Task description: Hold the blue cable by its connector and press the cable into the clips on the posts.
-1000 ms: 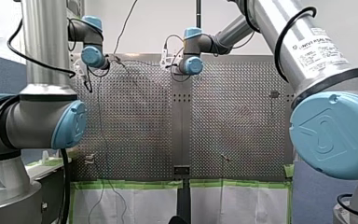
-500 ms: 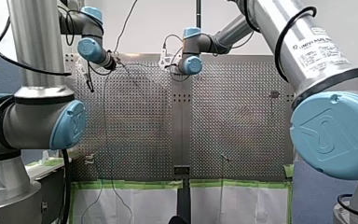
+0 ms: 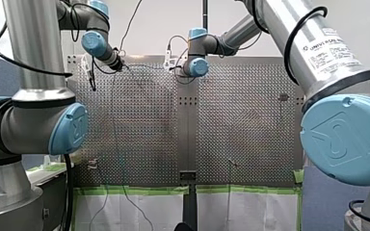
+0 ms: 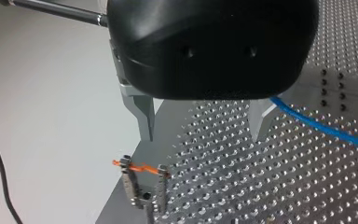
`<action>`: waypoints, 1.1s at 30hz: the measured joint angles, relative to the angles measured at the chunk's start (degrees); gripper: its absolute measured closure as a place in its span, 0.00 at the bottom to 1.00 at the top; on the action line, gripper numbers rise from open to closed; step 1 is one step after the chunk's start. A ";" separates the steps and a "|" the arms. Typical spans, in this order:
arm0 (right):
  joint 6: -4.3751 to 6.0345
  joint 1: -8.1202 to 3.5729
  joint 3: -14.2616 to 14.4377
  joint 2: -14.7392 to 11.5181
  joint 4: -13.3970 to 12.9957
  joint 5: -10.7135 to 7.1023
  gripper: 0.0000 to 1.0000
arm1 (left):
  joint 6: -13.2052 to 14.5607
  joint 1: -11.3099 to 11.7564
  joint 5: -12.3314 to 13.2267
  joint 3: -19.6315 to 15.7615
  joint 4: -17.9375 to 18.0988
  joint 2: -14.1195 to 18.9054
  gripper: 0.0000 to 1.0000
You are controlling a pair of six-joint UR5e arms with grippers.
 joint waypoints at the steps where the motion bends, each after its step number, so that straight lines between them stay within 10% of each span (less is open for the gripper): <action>1: -0.03 0.00 0.00 0.00 0.02 0.02 1.00 | 0.46 -0.07 -0.45 0.21 -0.11 0.00 0.00; 16: -0.06 0.14 0.01 0.00 0.22 0.15 1.00 | 7.78 -0.49 -6.06 1.65 0.62 0.00 0.00; 33: -0.34 0.24 0.02 0.00 0.48 0.33 1.00 | 15.95 -1.01 -1.27 1.99 3.39 -0.04 0.00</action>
